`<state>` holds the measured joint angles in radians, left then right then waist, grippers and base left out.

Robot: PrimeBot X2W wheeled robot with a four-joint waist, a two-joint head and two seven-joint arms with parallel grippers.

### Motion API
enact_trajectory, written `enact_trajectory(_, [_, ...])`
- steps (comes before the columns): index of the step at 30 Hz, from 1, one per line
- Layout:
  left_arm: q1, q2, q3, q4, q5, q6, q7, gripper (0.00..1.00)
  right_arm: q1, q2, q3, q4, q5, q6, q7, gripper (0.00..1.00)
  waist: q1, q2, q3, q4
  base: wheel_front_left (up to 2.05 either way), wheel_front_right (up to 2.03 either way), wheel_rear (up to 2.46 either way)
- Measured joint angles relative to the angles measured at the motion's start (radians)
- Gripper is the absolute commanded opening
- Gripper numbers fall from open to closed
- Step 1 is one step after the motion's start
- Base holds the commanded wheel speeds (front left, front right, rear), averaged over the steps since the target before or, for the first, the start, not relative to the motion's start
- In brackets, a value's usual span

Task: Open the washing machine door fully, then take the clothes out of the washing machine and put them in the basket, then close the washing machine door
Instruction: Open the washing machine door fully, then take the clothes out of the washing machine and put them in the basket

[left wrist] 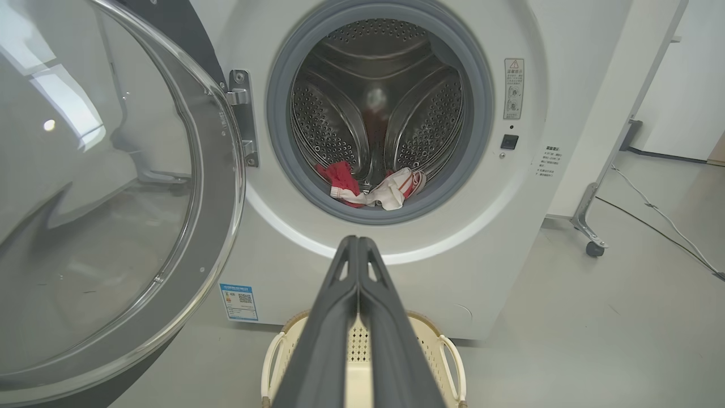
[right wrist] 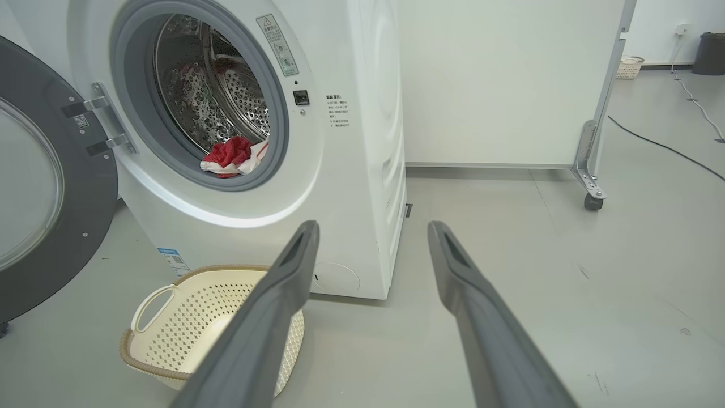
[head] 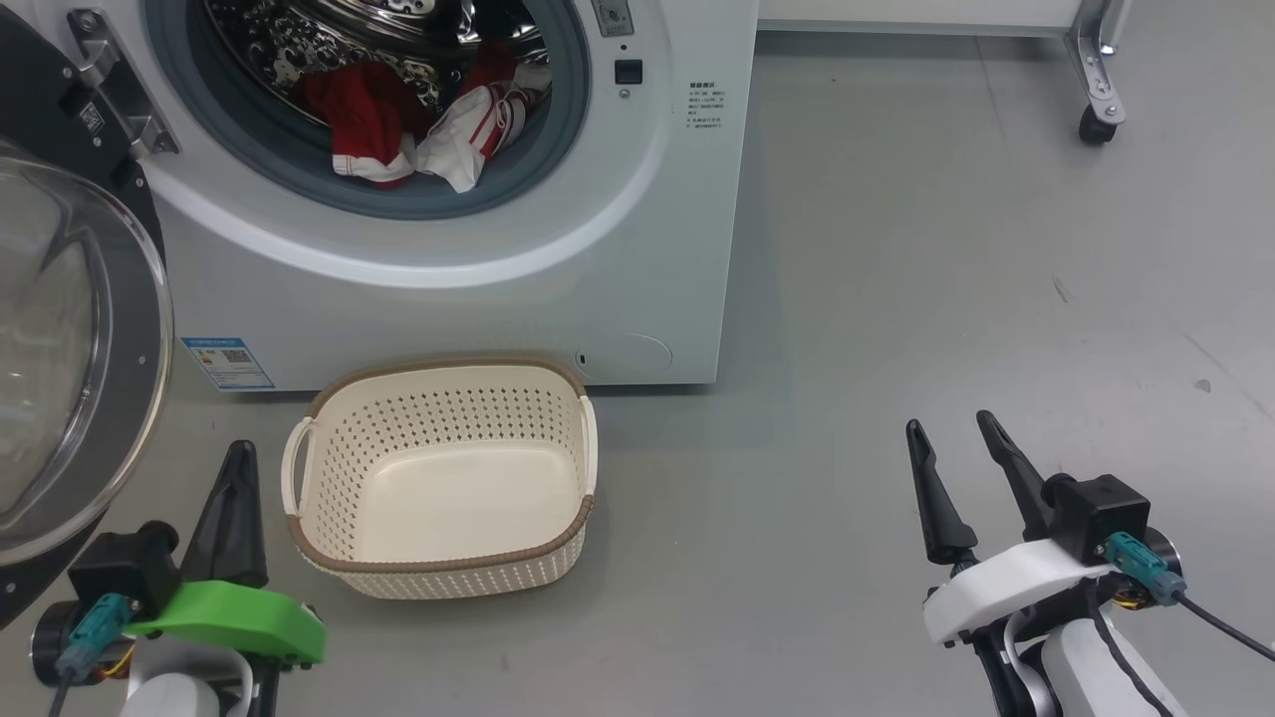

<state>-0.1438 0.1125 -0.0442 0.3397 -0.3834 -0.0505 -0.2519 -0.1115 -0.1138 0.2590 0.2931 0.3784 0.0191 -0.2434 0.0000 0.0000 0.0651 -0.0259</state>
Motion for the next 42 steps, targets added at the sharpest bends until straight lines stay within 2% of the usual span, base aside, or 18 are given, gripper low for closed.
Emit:
enact_trajectory(6, [0.022, -0.014, -0.023, -0.008, 0.007, 0.000, 0.000, 0.00, 0.000, 0.000, -0.002, -0.007, 0.000, 0.000, -0.001, 1.00, 0.0000, 0.0000, 0.006, -0.007, 0.00, 0.00, 0.00])
enact_trajectory(7, [0.029, -0.018, -0.025, -0.010, 0.007, 0.000, 0.000, 0.03, 0.000, 0.000, -0.002, -0.009, 0.000, 0.000, -0.001, 1.00, 0.0000, 0.0000, 0.007, -0.008, 0.00, 0.00, 0.00])
enact_trajectory(8, [0.033, -0.021, -0.029, -0.009, 0.007, 0.000, 0.000, 0.12, 0.000, 0.000, -0.002, -0.010, 0.000, 0.000, -0.001, 1.00, 0.0000, 0.0000, 0.008, -0.010, 0.00, 0.00, 0.00])
enact_trajectory(10, [0.039, -0.026, -0.035, -0.007, 0.007, 0.000, 0.000, 0.49, 0.000, 0.001, -0.002, -0.011, -0.001, 0.000, -0.001, 1.00, 0.0000, 0.0000, 0.010, -0.012, 0.00, 0.00, 0.00])
enact_trajectory(11, [0.042, -0.027, -0.038, -0.007, 0.007, 0.000, 0.000, 0.91, 0.000, 0.001, -0.002, -0.011, -0.001, 0.000, -0.002, 1.00, 0.0000, 0.0000, 0.011, -0.012, 0.00, 0.00, 0.00])
enact_trajectory(12, [0.045, -0.027, -0.043, -0.005, 0.012, 0.000, 0.000, 1.00, 0.000, 0.001, -0.002, -0.011, -0.001, 0.000, -0.002, 1.00, 0.0000, 0.0000, 0.011, -0.013, 0.00, 0.00, 0.00])
enact_trajectory(18, [0.053, -0.028, -0.053, -0.019, 0.051, 0.002, 0.000, 1.00, 0.000, 0.001, -0.004, -0.012, -0.002, 0.000, -0.004, 1.00, 0.0000, 0.0000, 0.009, -0.015, 0.00, 0.00, 0.00])
enact_trajectory(38, [0.060, -0.034, -0.046, -0.022, 0.051, 0.013, 0.000, 1.00, 0.001, 0.013, -0.013, -0.026, -0.005, 0.000, -0.005, 1.00, 0.0000, 0.0000, 0.017, -0.018, 0.00, 0.00, 0.00])
enact_trajectory(42, [0.059, -0.035, -0.057, -0.031, 0.050, 0.001, 0.000, 1.00, 0.001, 0.013, -0.016, -0.028, -0.006, 0.000, -0.006, 1.00, 0.0000, 0.0000, 0.022, -0.017, 0.00, 0.00, 0.00])
